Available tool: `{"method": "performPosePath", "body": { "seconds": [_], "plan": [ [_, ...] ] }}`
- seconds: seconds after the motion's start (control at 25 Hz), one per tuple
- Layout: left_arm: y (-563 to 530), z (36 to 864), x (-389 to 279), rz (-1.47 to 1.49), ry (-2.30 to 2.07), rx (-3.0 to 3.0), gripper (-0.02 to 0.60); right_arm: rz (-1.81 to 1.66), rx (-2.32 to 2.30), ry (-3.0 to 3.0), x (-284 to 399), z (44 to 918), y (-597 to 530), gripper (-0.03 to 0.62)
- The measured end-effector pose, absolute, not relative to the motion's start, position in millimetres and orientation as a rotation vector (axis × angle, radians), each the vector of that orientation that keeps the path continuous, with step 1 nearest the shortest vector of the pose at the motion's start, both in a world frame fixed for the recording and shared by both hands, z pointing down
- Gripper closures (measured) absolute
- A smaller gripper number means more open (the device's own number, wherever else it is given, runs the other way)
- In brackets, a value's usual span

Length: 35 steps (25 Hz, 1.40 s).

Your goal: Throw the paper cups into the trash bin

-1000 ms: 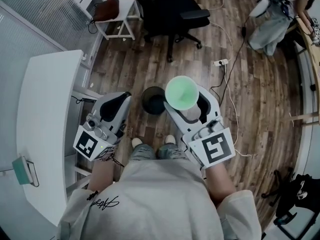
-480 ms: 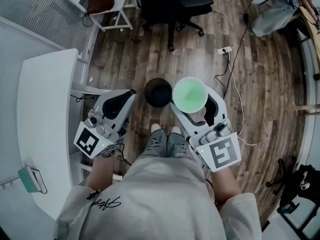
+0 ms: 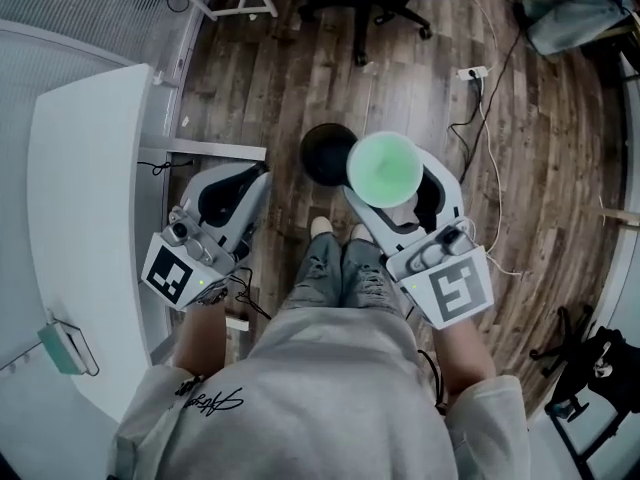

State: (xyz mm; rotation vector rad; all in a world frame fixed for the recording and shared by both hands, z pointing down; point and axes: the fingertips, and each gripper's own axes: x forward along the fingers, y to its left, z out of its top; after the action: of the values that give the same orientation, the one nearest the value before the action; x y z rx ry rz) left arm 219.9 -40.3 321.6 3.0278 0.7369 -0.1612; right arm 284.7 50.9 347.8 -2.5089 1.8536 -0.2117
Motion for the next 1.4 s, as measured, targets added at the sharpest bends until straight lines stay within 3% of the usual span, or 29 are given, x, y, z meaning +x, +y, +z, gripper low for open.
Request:
{"method": "performPosePath", "body": {
  "seconds": [1.4],
  "plan": [
    [-68, 462, 182, 0.028, 0.541, 2.945, 0.578, -0.470, -2.408, 1.962, 267, 543, -14, 0.306]
  ]
}}
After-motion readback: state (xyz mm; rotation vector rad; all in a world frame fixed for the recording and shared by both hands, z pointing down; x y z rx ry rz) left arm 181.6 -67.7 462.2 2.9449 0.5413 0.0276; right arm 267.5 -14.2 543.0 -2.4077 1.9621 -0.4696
